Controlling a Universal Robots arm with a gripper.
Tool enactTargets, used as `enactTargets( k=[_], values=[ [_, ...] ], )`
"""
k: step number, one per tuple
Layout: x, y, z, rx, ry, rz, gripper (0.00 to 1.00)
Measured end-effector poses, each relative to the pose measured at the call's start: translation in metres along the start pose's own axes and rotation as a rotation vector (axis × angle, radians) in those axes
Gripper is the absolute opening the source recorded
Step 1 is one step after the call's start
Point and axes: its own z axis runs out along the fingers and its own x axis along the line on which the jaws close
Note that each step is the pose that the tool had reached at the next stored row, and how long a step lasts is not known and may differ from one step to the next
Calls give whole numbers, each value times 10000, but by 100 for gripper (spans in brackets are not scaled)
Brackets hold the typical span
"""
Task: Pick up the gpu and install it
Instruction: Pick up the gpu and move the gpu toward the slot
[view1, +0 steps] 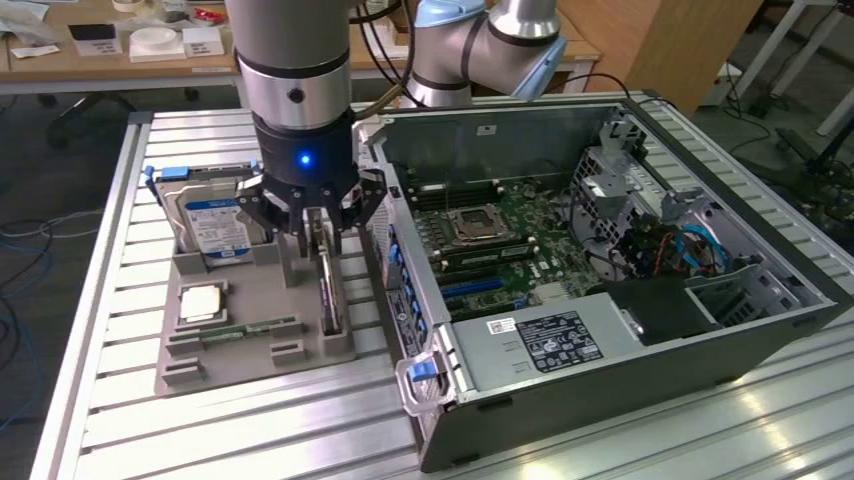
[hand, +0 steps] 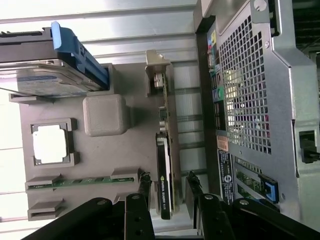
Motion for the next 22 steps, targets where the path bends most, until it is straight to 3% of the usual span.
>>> enactTargets(
  k=[7,22],
  values=[
    [0,0,15,-3,-4,0,42],
    [6,-14,243,-4,2,1,42]
  ],
)
